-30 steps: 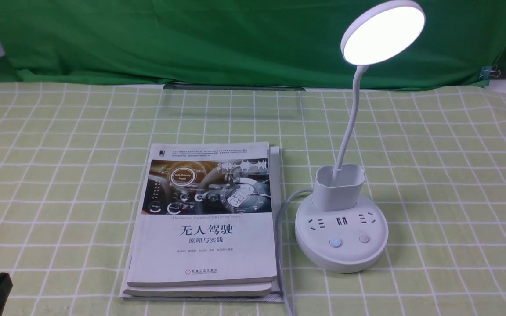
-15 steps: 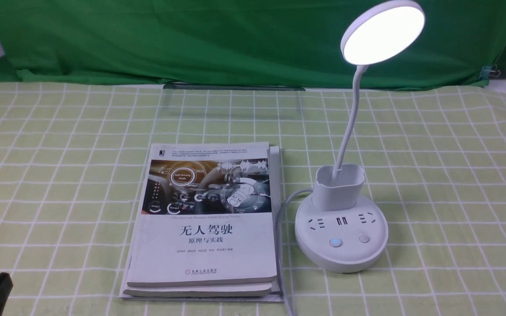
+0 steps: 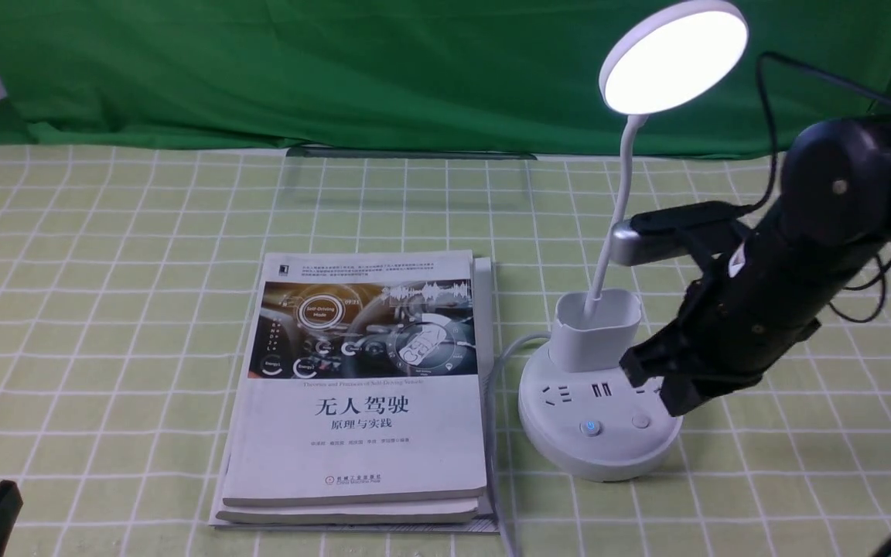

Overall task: Turn off the desk lamp on the green coffee tablecloth by hand.
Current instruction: 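Press the power button on the lamp base to turn the lamp off with the right gripper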

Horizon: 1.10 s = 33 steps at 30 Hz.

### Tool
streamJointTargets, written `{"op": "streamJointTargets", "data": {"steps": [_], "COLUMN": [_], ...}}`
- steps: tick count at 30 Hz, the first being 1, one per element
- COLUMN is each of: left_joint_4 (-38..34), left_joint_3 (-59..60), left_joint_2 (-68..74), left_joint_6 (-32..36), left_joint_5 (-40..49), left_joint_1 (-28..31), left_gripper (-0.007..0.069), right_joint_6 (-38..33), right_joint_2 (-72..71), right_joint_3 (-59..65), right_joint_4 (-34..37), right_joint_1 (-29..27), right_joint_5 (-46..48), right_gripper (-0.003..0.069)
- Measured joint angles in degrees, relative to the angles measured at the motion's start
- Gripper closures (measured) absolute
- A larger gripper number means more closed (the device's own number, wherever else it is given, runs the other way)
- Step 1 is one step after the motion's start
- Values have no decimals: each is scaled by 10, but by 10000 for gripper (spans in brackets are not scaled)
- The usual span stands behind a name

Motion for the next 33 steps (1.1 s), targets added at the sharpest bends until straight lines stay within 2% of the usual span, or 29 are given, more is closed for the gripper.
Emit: {"op": "streamJointTargets", "data": {"steps": [20, 33], "left_joint_4": [0, 0], "left_joint_3": [0, 0], "left_joint_2": [0, 0], "left_joint_6": [0, 0], "left_joint_5": [0, 0], "left_joint_1": [0, 0], "left_gripper": [382, 382], "right_joint_6": [0, 0], "right_joint_2": [78, 49], "right_joint_3": [-34, -31], "right_joint_4": [-1, -3], "right_joint_1": [7, 7], "right_joint_5": [-17, -9], "right_gripper": [615, 615]}}
